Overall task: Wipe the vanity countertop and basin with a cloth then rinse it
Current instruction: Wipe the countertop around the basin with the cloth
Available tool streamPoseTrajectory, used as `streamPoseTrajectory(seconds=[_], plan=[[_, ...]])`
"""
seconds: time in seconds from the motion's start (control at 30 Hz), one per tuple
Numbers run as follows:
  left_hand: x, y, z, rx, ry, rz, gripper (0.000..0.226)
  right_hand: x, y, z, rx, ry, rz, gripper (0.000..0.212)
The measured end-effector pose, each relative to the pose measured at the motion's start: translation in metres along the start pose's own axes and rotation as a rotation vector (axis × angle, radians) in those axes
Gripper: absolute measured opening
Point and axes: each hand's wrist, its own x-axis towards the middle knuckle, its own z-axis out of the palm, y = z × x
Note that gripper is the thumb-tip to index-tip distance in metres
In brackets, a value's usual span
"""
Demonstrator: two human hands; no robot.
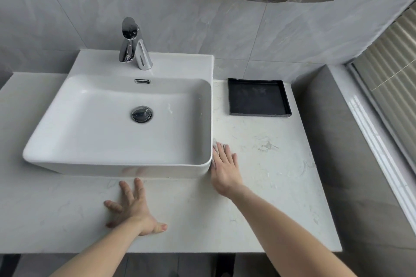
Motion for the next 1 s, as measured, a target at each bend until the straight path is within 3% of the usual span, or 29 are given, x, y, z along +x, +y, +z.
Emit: streamPoseTrajectory(seconds=[0.13,0.37,0.43,0.53,0.6,0.73,0.87,1.0], plan=[[0.002,-0.002,0.001,-0.006,-0.005,0.005,0.162,-0.004,0.041,-0.005,-0.078,0.042,0.014,0.061],[0.001,-0.001,0.001,-0.007,-0.005,0.005,0.162,-0.012,0.156,-0.072,-0.082,0.195,0.493,0.059],[0.001,-0.001,0.0,-0.014,-0.006,0.002,0.162,-0.011,0.16,-0.092,-0.029,0.225,0.536,0.054],[0.001,0.0,0.0,-0.013,-0.001,0.003,0.162,0.012,0.127,-0.102,0.025,0.308,0.371,0.042],[0.0,0.0,0.0,-0.017,-0.002,0.002,0.162,0.038,0.091,-0.096,0.008,0.287,0.206,0.049],[0.002,0.0,0.001,-0.027,0.002,0.004,0.162,0.085,0.035,-0.058,-0.084,0.032,-0.026,0.057],[0.006,-0.001,0.002,-0.026,0.001,0.006,0.163,0.083,0.022,-0.028,-0.118,-0.014,-0.037,0.06],[0.008,-0.003,0.004,-0.029,0.007,0.013,0.164,0.057,0.078,-0.047,-0.063,0.101,0.131,0.06]])
